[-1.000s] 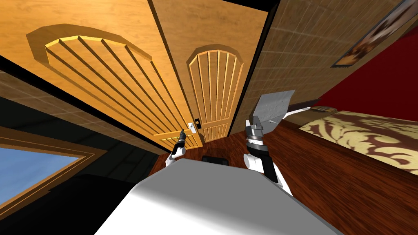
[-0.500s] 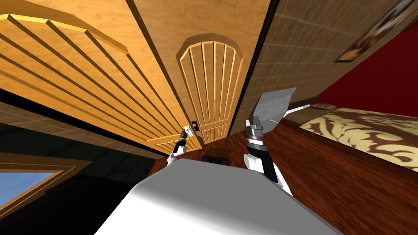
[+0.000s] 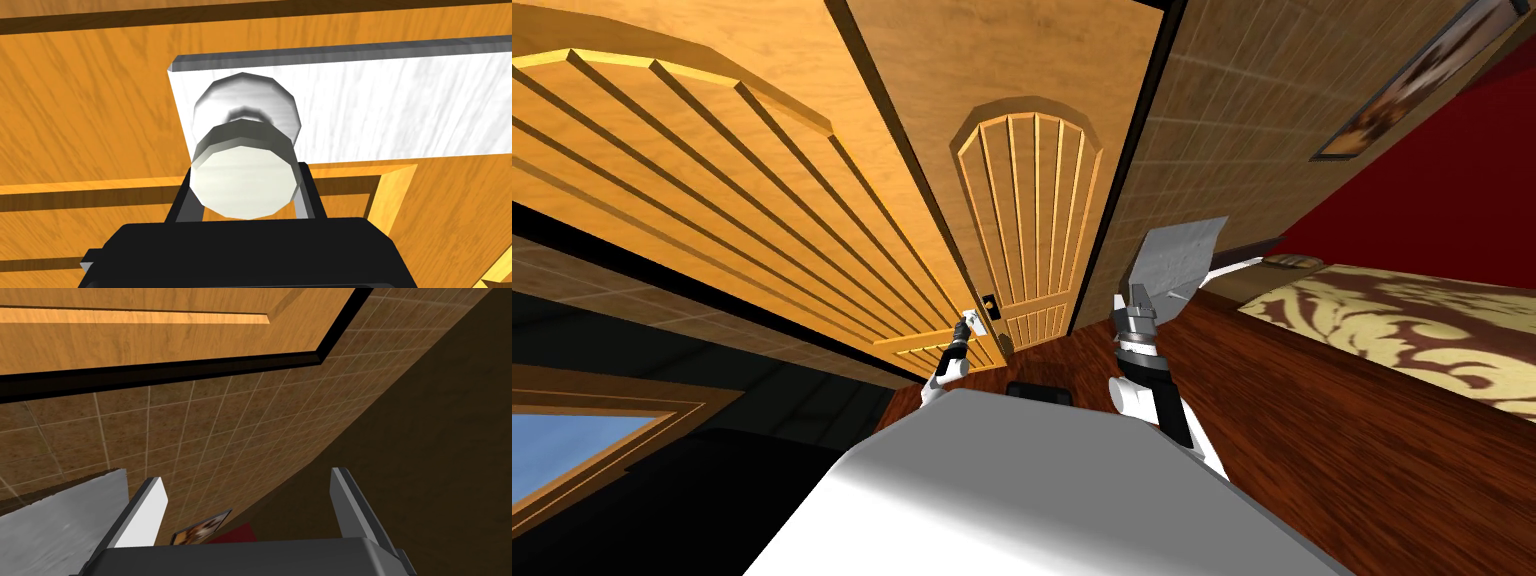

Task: Pull the door open

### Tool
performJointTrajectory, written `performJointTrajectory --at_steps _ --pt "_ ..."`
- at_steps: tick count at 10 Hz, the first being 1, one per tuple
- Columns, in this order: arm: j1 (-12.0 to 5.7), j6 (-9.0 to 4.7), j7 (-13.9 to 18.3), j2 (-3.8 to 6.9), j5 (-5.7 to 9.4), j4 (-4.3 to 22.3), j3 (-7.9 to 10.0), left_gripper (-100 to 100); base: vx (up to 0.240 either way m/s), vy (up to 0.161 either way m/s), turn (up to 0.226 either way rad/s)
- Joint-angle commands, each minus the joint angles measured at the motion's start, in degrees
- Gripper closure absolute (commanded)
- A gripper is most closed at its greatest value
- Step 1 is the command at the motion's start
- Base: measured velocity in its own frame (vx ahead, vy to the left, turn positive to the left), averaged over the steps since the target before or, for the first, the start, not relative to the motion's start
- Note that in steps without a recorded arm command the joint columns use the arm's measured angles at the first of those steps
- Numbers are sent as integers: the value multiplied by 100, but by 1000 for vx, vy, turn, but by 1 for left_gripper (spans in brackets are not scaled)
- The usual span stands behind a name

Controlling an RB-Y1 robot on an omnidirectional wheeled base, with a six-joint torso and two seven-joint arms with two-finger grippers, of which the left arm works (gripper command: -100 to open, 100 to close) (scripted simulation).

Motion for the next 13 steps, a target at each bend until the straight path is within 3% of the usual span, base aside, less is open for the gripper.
performJointTrajectory --at_steps 1,4,10,11,12,13 --pt "74 8 20 29 9 28 2 100 -184 44 -34" --pt "148 -20 113 149 25 -16 -124 100 -205 17 -88" --pt "207 -105 416 490 47 -241 -679 100 -233 87 -197" --pt "219 -73 377 485 52 -210 -588 100 -80 40 -54" --pt "322 -151 451 603 94 -276 -715 100 -161 41 -167" --pt "346 -169 464 630 104 -293 -741 100 -227 61 -161"
